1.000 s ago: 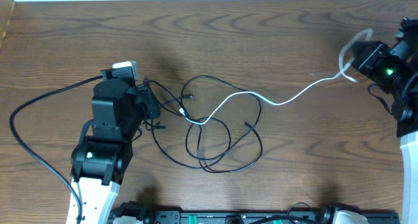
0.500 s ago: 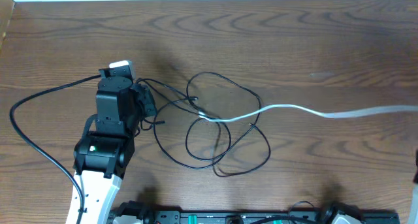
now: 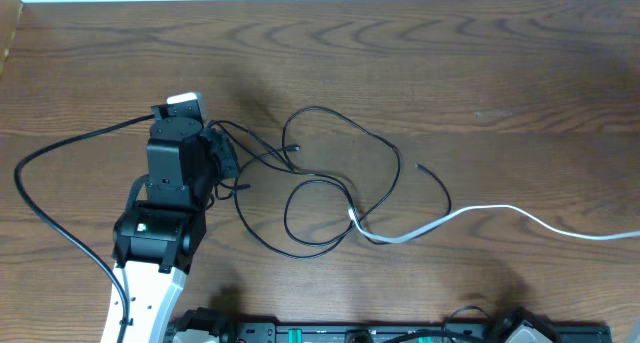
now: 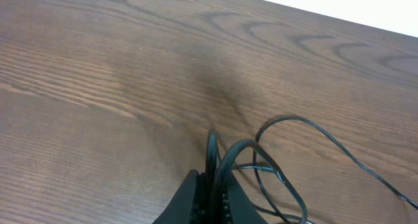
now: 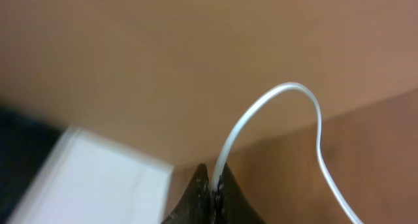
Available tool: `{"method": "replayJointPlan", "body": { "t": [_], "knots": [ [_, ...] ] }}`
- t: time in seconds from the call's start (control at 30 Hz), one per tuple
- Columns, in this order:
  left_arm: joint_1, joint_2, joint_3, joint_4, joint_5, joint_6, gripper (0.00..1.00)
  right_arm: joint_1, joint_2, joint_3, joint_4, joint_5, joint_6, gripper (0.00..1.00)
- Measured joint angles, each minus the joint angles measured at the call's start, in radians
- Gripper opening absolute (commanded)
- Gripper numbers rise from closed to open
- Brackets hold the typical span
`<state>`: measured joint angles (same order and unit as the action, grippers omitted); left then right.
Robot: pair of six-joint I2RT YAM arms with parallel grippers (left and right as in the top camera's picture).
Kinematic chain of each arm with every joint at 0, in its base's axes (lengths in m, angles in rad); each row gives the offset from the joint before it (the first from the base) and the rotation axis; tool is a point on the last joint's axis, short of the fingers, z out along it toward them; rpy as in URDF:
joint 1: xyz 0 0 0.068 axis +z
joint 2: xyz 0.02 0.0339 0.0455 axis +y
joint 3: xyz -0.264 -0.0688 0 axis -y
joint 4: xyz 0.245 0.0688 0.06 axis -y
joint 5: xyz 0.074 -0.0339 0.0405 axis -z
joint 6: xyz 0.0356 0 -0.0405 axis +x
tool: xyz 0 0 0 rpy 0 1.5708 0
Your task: Untangle cables
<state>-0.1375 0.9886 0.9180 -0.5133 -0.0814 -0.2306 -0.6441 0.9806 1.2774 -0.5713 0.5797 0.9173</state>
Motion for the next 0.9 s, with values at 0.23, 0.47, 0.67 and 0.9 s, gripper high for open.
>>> {"method": "replayJointPlan", "body": {
  "t": [0.23,0.47,0.67,0.9],
  "knots": [
    [0.0,0.0,0.0,-0.005,0.0,0.001,0.08,-0.001,0.089,-0.001,0.206,-0.599,-0.003,0.01],
    [0.0,0.001,0.0,-0.008,0.0,0.003,0.08,0.004,0.272,0.003,0.723,-1.342,-0.07,0.01],
    [0.0,0.001,0.0,-0.029,0.0,0.003,0.08,-0.032,0.377,0.003,0.835,-1.597,-0.099,0.01],
    [0.0,0.001,0.0,-0.033,0.0,0.003,0.08,-0.159,0.426,0.003,0.808,-1.612,-0.165,0.01]
  ]
}}
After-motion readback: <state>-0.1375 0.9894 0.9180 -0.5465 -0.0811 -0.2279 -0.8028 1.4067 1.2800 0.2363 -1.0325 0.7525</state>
